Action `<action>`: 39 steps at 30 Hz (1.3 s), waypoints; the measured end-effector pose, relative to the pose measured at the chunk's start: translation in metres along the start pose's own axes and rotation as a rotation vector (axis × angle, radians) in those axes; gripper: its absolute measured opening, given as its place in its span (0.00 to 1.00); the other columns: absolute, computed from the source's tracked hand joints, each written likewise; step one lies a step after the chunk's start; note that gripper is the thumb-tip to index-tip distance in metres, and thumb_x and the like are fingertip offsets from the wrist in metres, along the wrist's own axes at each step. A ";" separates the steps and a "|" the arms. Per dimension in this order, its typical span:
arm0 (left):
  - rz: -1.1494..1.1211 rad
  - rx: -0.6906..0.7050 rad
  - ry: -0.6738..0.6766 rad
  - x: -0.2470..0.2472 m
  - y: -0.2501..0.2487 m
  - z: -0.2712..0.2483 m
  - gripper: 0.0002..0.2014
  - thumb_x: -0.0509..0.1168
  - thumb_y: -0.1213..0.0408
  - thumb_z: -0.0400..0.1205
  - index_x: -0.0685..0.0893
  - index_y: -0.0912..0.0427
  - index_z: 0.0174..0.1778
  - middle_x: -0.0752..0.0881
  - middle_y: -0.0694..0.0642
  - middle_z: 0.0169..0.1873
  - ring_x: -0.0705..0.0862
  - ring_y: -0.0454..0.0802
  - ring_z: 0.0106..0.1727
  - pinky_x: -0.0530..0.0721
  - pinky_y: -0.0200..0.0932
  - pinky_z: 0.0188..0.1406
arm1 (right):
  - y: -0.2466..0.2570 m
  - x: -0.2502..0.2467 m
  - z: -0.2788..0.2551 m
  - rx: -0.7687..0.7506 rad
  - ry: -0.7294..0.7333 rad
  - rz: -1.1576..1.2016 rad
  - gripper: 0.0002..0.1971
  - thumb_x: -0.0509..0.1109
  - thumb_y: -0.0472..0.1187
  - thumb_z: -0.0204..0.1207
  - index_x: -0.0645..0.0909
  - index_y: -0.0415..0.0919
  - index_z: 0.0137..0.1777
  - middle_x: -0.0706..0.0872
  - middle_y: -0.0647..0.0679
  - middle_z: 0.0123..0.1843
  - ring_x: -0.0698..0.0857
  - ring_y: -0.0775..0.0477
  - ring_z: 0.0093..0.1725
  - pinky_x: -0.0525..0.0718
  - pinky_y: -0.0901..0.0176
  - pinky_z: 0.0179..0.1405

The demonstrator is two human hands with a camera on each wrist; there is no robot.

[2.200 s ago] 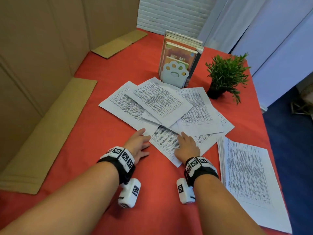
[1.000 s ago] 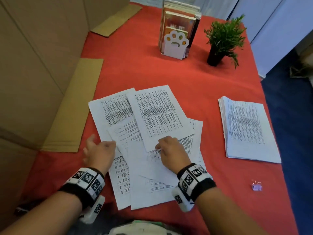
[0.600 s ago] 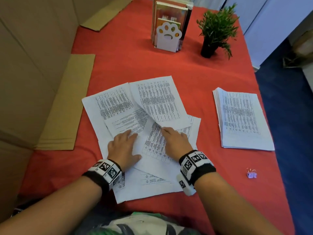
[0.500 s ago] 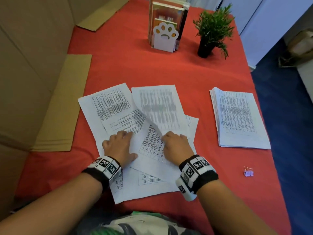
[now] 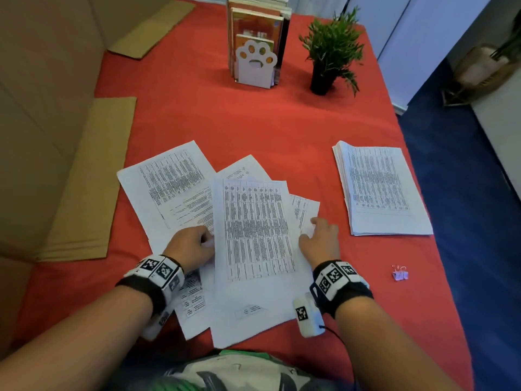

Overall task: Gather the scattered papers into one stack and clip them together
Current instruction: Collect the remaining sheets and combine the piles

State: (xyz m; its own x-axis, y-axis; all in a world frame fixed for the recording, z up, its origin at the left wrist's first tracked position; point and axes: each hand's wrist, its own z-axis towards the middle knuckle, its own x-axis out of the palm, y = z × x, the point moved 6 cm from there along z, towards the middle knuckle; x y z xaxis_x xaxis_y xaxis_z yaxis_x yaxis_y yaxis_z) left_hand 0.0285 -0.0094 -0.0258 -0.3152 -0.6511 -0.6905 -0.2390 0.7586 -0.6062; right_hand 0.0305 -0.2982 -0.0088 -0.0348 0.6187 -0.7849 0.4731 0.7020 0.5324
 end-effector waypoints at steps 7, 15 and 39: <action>-0.052 0.032 0.172 0.014 -0.013 -0.004 0.22 0.73 0.61 0.72 0.81 0.48 0.63 0.86 0.49 0.56 0.84 0.50 0.56 0.81 0.43 0.54 | -0.011 0.011 -0.004 0.120 0.063 0.133 0.37 0.65 0.31 0.73 0.55 0.45 0.80 0.65 0.35 0.70 0.79 0.31 0.61 0.77 0.52 0.63; -0.221 -0.213 -0.242 -0.029 0.025 -0.001 0.14 0.65 0.72 0.78 0.83 0.60 0.59 0.86 0.61 0.57 0.82 0.56 0.51 0.78 0.44 0.52 | -0.036 -0.020 0.013 0.163 -0.146 0.354 0.20 0.61 0.29 0.76 0.72 0.37 0.68 0.84 0.36 0.62 0.84 0.36 0.59 0.79 0.56 0.52; -0.333 -0.063 -0.192 -0.024 0.007 0.021 0.14 0.60 0.62 0.83 0.80 0.52 0.64 0.82 0.56 0.63 0.81 0.53 0.60 0.77 0.46 0.60 | -0.017 0.003 0.010 0.110 0.000 0.746 0.21 0.67 0.30 0.69 0.75 0.45 0.61 0.87 0.48 0.53 0.88 0.46 0.53 0.87 0.47 0.54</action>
State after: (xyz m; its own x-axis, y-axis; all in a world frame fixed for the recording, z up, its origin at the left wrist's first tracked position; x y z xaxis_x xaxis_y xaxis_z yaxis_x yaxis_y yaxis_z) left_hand 0.0534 0.0110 -0.0223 -0.0347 -0.8506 -0.5247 -0.3567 0.5009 -0.7886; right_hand 0.0313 -0.3121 -0.0233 0.3291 0.9162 -0.2285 0.4564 0.0575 0.8879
